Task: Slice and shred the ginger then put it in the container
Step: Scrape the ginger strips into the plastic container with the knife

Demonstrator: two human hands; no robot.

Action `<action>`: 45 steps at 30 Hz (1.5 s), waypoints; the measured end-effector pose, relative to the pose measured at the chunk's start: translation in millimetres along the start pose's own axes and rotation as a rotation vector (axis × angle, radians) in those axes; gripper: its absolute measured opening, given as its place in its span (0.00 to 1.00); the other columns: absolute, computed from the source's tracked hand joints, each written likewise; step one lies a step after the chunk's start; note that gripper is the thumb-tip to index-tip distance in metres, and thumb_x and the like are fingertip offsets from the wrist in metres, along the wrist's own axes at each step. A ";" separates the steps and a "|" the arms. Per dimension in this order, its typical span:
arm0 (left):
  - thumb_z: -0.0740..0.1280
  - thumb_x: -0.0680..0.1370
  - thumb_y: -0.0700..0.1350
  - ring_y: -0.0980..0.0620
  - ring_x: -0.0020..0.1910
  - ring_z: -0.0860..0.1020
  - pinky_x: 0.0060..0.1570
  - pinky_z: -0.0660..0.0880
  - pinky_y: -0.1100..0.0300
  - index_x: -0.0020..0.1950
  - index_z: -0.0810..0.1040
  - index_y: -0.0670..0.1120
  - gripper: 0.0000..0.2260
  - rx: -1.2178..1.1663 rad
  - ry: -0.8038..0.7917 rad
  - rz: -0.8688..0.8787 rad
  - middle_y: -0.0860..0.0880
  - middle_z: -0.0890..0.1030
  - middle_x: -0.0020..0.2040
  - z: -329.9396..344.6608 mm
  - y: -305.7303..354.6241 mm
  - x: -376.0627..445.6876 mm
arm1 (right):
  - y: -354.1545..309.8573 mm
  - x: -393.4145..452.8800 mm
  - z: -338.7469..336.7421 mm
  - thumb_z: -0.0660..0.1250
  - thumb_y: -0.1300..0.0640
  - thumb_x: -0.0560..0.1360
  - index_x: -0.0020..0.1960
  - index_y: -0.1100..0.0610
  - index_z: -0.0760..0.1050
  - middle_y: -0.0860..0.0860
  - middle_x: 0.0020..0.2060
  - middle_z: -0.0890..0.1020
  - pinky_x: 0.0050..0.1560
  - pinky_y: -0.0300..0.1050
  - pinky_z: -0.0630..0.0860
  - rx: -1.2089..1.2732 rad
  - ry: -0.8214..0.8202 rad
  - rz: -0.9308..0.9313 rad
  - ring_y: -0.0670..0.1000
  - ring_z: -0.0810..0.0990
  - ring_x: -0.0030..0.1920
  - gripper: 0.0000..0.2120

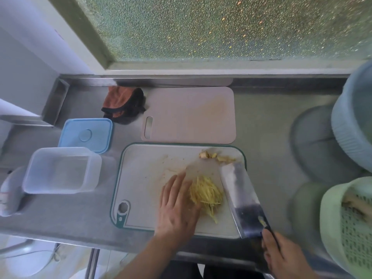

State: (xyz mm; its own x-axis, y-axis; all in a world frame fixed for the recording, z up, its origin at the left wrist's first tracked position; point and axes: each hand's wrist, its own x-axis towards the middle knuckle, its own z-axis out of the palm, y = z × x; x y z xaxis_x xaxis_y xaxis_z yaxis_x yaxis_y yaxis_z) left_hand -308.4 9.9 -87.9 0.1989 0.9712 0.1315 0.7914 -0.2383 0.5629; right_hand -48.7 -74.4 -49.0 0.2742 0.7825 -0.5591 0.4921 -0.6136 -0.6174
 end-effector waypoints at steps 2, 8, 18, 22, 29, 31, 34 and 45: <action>0.51 0.84 0.62 0.48 0.82 0.53 0.75 0.56 0.44 0.82 0.55 0.50 0.29 0.077 -0.111 0.022 0.50 0.55 0.83 4.0 5.1 -6.9 | 5.7 3.6 2.4 0.44 0.16 0.59 0.40 0.45 0.77 0.48 0.26 0.81 0.36 0.46 0.79 -0.060 -0.027 -0.002 0.45 0.77 0.25 0.39; 0.46 0.85 0.63 0.47 0.82 0.46 0.80 0.51 0.45 0.83 0.40 0.51 0.31 0.082 -0.210 0.055 0.50 0.43 0.84 19.9 23.9 -0.6 | -12.1 13.7 17.3 0.41 0.22 0.66 0.48 0.43 0.76 0.40 0.25 0.71 0.41 0.43 0.76 -0.156 -0.125 -0.164 0.41 0.71 0.30 0.36; 0.50 0.86 0.59 0.44 0.82 0.51 0.76 0.61 0.39 0.81 0.54 0.45 0.28 0.071 -0.189 0.132 0.45 0.57 0.82 28.2 21.9 10.1 | -36.1 20.3 24.0 0.49 0.40 0.75 0.33 0.44 0.67 0.47 0.28 0.76 0.38 0.41 0.70 -0.225 -0.286 -0.253 0.44 0.75 0.32 0.17; 0.54 0.85 0.58 0.43 0.80 0.56 0.74 0.65 0.39 0.79 0.59 0.44 0.27 0.068 -0.177 0.161 0.44 0.64 0.79 28.2 18.3 12.0 | -39.6 19.7 25.2 0.55 0.46 0.79 0.32 0.53 0.69 0.49 0.22 0.75 0.29 0.44 0.70 -0.088 -0.348 -0.214 0.46 0.73 0.23 0.20; 0.56 0.83 0.61 0.44 0.82 0.48 0.79 0.48 0.41 0.82 0.53 0.48 0.32 0.049 -0.206 0.237 0.47 0.50 0.84 9.3 16.4 21.3 | -47.1 14.7 15.8 0.56 0.46 0.78 0.34 0.60 0.66 0.55 0.20 0.71 0.21 0.41 0.62 0.180 -0.435 -0.036 0.53 0.67 0.18 0.21; 0.55 0.83 0.58 0.43 0.82 0.50 0.79 0.49 0.41 0.82 0.56 0.46 0.30 0.038 -0.230 0.359 0.46 0.52 0.83 4.0 12.2 28.6 | -47.5 16.1 11.9 0.55 0.46 0.78 0.34 0.60 0.66 0.55 0.20 0.71 0.21 0.42 0.63 0.175 -0.427 -0.023 0.53 0.68 0.19 0.21; 0.54 0.85 0.56 0.42 0.82 0.51 0.79 0.50 0.42 0.81 0.60 0.46 0.26 0.129 -0.288 0.536 0.46 0.55 0.83 4.7 8.8 36.1 | -50.7 16.6 5.6 0.55 0.47 0.79 0.35 0.60 0.66 0.56 0.20 0.70 0.21 0.41 0.64 0.173 -0.440 -0.007 0.54 0.67 0.19 0.20; 0.65 0.84 0.48 0.39 0.75 0.67 0.74 0.64 0.41 0.71 0.76 0.44 0.17 0.057 -0.182 0.512 0.43 0.74 0.72 11.7 24.6 53.6 | -76.4 15.3 -12.9 0.57 0.45 0.75 0.31 0.58 0.68 0.56 0.20 0.66 0.20 0.36 0.60 0.225 -0.410 0.016 0.49 0.63 0.18 0.20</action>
State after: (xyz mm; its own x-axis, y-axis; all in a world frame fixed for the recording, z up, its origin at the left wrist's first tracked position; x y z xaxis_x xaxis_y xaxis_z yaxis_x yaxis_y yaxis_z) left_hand -271.5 56.0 -76.6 0.6599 0.7149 0.2314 0.5959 -0.6854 0.4185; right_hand -71.4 -14.1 -3.3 -0.0916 0.6940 -0.7142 0.2866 -0.6685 -0.6863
